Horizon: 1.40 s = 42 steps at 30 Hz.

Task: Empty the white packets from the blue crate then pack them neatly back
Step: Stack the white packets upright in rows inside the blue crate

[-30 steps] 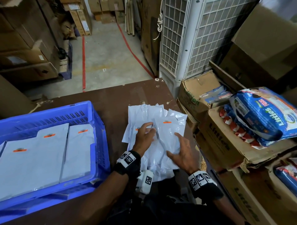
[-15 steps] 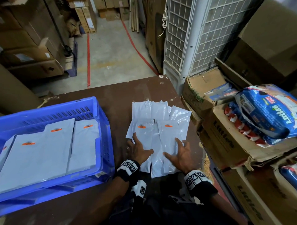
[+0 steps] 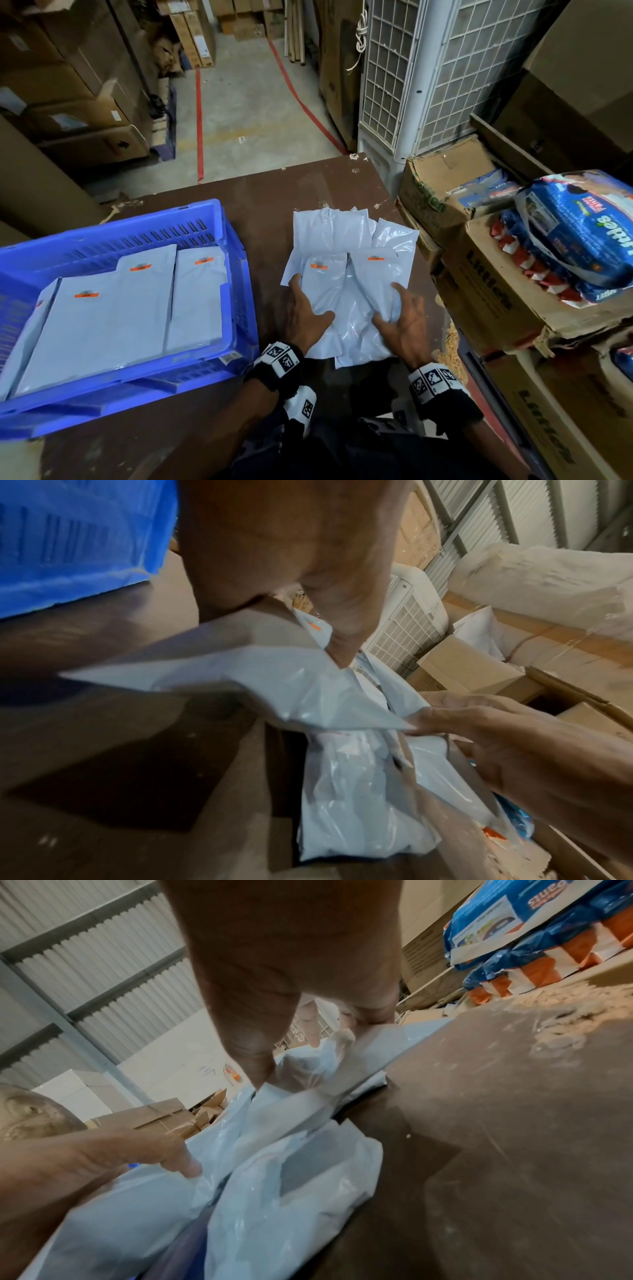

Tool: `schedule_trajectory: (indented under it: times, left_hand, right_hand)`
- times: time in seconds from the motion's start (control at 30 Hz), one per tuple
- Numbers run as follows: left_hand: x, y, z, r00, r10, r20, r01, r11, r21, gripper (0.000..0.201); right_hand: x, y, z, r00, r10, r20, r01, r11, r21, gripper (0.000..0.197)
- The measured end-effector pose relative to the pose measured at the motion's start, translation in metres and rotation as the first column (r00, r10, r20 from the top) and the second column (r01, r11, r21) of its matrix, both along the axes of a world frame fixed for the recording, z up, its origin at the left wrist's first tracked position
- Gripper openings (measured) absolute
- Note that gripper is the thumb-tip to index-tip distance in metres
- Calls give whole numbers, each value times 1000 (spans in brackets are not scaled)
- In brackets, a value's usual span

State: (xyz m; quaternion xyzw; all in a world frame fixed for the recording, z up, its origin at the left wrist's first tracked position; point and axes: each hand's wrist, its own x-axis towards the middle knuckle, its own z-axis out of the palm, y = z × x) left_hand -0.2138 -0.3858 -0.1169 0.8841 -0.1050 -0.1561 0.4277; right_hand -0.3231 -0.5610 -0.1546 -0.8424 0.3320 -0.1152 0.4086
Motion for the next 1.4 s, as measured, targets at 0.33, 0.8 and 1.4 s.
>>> schedule_trajectory:
  times: [0.33,0.8,1.4]
  left_hand:
    - [-3,-6,68,975,-76,207,129,957,-259,92]
    - [62,129,152,980,41,195,24,947,-319,76]
    - [172,422,161,983,180,-43,-181,983,-23,83]
  right_hand:
    - [1,9,66,985,-43,166,53,997,-57,71]
    - [60,123,145,938,57,341,-45,998,-44,66]
    - [188,346,210,841,538,-55,-541,839,-59,77]
